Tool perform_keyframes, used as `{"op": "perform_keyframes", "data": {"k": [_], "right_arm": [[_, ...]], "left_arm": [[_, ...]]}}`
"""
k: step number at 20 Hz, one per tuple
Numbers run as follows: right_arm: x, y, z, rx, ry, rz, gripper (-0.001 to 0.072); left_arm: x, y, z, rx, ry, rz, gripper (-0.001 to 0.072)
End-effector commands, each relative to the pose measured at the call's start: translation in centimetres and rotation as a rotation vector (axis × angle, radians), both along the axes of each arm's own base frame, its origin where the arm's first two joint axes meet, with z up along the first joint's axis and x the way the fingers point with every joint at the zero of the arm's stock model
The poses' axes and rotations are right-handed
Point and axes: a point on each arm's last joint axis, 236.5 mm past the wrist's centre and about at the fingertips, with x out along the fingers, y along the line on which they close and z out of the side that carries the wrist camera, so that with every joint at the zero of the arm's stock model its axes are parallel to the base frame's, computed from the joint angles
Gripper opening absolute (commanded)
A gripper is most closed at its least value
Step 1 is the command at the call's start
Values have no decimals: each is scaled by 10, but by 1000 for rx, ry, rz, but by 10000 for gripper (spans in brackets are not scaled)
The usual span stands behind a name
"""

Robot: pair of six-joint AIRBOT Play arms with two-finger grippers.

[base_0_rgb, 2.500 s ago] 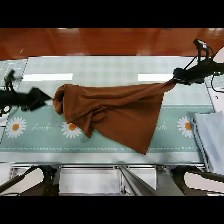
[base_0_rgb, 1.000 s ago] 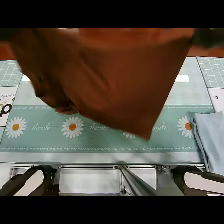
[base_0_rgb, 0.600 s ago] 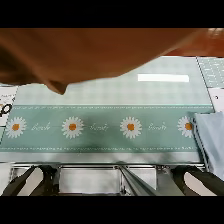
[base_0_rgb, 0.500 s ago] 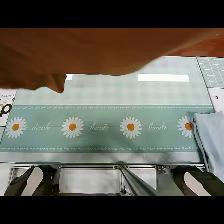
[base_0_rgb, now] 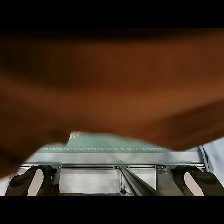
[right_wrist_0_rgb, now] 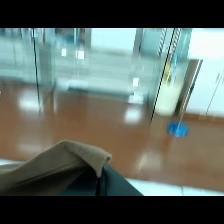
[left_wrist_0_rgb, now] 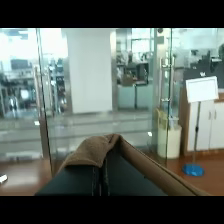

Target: Fold the shirts.

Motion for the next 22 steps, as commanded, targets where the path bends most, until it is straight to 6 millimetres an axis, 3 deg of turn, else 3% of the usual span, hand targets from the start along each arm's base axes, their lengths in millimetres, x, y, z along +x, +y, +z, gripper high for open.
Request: {"op": "perform_keyframes", "data": {"k": [1, 3, 6, 9, 14, 16, 19, 22], "right_arm": [[8, 1, -46, 29, 157, 7, 20], [36, 1, -79, 49, 254, 19, 20], [95, 10, -130, 86, 382, 81, 19], [166, 16, -188, 112, 532, 144, 20], [296, -2, -304, 183, 707, 103, 20], [341, -8, -348, 226, 731, 78, 20], [394, -7, -392, 348, 717, 54, 20], [417, 5, -438, 485, 763, 62, 21]], "left_arm": [[12, 20, -47, -59, 190, 1, 15], [56, 19, -90, -86, 336, -32, 15], [143, 22, -186, -134, 604, -44, 15], [229, 18, -278, -192, 787, -82, 15], [358, 29, -391, -294, 911, -55, 15], [397, 31, -427, -324, 935, -44, 15], [439, 24, -465, -433, 955, -68, 15], [446, 13, -502, -516, 1032, -96, 16]]}}
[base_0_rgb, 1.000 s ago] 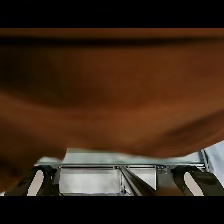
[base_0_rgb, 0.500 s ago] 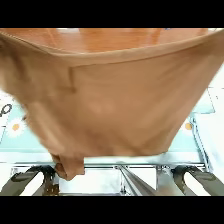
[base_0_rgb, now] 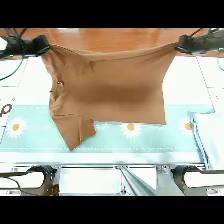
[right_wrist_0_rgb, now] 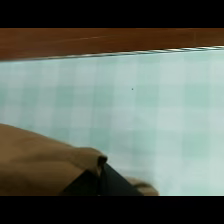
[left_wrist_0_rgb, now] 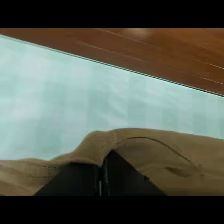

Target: Fold the shirts.

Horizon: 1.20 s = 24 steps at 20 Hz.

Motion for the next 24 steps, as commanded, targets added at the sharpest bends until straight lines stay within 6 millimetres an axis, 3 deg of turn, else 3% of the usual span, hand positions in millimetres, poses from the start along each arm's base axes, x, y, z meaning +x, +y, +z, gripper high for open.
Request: {"op": "perform_keyframes", "data": {"k": [1, 2, 3, 4, 5, 7, 9, 11, 13, 15, 16, 19, 24], "right_arm": [[32, 10, -56, 158, 58, -61, 94], [31, 16, -66, 189, 88, -56, 353], [28, 16, -70, 197, 108, -51, 411], [23, 12, -70, 201, 128, -48, 411], [14, 0, -64, 198, 158, -44, 408], [-19, -42, -52, 156, 250, -48, 406], [-70, -95, -55, 55, 393, -84, 406], [-127, -141, -74, 21, 531, -212, 406], [-165, -140, -102, 109, 563, -291, 406], [-196, -123, -128, 173, 537, -289, 406], [-209, -113, -137, 215, 532, -291, 406], [-236, -89, -149, 269, 545, -260, 406], [-248, -79, -155, 282, 566, -250, 406]], "left_arm": [[15, -14, -48, -109, 89, 3, 19], [9, -18, -57, -114, 129, -16, 132], [1, -19, -63, -109, 168, -34, 446], [-10, -11, -66, -94, 214, -48, 506], [-24, 4, -66, -62, 272, -61, 506], [-66, 56, -68, 11, 430, -53, 506], [-112, 102, -66, 19, 533, -13, 506], [-151, 125, -73, -43, 563, 67, 505], [-203, 115, -106, -172, 650, 123, 505], [-254, 84, -143, -366, 776, 98, 505], [-267, 72, -155, -449, 790, 86, 505], [-279, 65, -178, -557, 755, 132, 505], [-273, 56, -199, -535, 760, 135, 505]]}}
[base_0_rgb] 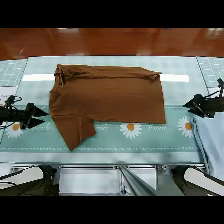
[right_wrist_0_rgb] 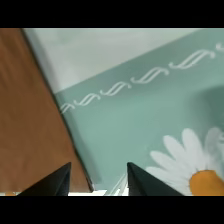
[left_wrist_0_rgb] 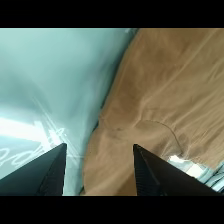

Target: Fold the shirts.

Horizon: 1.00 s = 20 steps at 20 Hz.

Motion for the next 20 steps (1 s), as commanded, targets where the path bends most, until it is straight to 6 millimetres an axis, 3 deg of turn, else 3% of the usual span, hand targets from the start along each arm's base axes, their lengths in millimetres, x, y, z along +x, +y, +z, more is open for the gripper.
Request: {"op": "perform_keyframes", "data": {"k": [1, 7, 8, 9, 10, 11, 14, 20], "right_arm": [[-9, 8, -5, 22, 3, 1, 406], [-8, 9, -4, 28, -1, -2, 406], [-9, 9, -5, 26, 0, -2, 406], [-10, 7, -6, 17, 6, 3, 406], [-16, 5, -12, 0, 23, 7, 406], [-22, 6, -22, 3, 48, -8, 406], [-49, 36, -45, 104, 133, 30, 405], [-51, 88, -64, 168, 194, 163, 406]], "left_arm": [[4, -13, -15, -19, -11, -3, 505], [26, -40, -21, -59, -66, -32, 503], [27, -43, -21, -56, -67, -41, 417], [27, -45, -21, -57, -67, -46, 153], [26, -47, -21, -59, -70, -58, 15], [26, -48, -19, -61, -79, -77, 15], [24, -50, -18, -66, -86, -96, 15], [24, -49, -18, -64, -87, -95, 15]]}}
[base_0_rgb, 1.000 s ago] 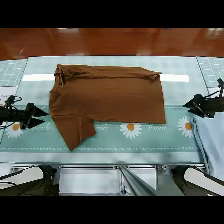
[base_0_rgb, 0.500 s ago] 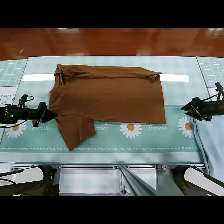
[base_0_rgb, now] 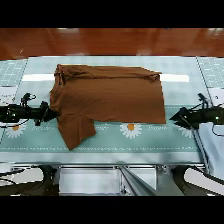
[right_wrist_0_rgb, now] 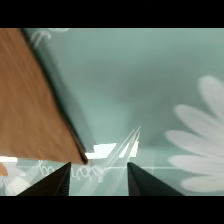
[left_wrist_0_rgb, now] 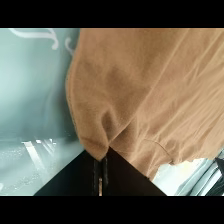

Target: Fold the shirts.

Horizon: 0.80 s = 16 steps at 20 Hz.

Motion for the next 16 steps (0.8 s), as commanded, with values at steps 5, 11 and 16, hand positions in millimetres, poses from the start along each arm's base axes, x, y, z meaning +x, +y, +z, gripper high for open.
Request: {"op": "perform_keyframes", "data": {"k": [5, 11, 16], "right_arm": [[36, 64, -18, 74, -31, 77, 398], [82, 97, 17, 85, -169, 196, 19], [151, 72, 152, -79, -455, 278, 19]], "left_arm": [[0, 0, 0, -1, -3, -2, 15], [20, 3, 26, -13, -70, -11, 15], [104, 21, 182, 48, -510, 41, 15]]}}
